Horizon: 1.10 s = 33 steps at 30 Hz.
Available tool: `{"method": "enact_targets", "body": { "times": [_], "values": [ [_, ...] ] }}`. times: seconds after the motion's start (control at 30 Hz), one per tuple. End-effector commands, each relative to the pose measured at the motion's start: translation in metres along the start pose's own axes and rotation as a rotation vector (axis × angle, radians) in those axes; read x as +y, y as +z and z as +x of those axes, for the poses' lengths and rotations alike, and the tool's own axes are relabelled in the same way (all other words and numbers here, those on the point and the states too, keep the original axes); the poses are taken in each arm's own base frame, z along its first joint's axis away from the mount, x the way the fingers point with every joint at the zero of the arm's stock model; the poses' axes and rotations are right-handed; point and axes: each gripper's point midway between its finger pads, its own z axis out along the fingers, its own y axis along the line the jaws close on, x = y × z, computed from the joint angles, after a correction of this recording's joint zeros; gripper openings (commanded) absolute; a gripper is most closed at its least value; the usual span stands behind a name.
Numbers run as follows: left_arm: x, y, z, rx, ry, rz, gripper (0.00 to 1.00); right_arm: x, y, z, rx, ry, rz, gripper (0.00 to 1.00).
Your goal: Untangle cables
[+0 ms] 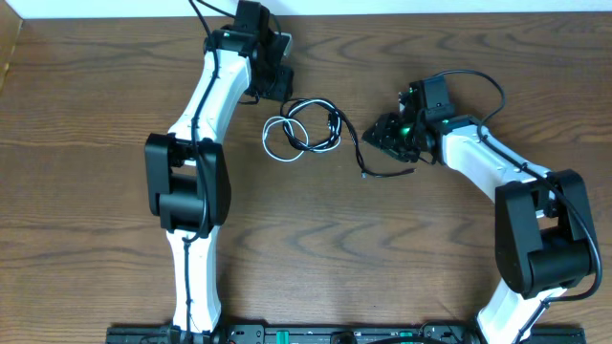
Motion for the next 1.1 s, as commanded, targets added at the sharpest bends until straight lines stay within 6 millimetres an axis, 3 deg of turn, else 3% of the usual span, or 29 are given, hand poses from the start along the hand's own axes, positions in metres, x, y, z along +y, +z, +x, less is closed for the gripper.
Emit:
{"method": "enact_targets", "body": {
  "times": [0.0, 0.3, 0.5, 0.87, 1.07],
  "values": [
    [0.011, 0.015, 0.006, 0.027, 0.098, -0.029, 0.52, 0.001, 0.005, 0.006, 0.005, -0.056, 0.023, 0.47],
    [0.02, 0.047, 0.014, 0.056, 0.109, -0.042, 0.54, 0.004, 0.008, 0.011, 0.005, -0.096, 0.038, 0.48],
    [0.023, 0.05, 0.012, 0.049, 0.112, -0.059, 0.54, 0.003, 0.008, 0.011, 0.007, -0.104, 0.04, 0.48],
    [0.02, 0.063, 0.027, 0.092, 0.113, -0.048, 0.54, 0.003, 0.008, 0.011, 0.007, -0.112, 0.04, 0.47],
    [0.006, 0.072, 0.039, 0.127, 0.135, -0.032, 0.54, 0.003, 0.008, 0.011, 0.005, -0.111, 0.043, 0.47]
  ]
}}
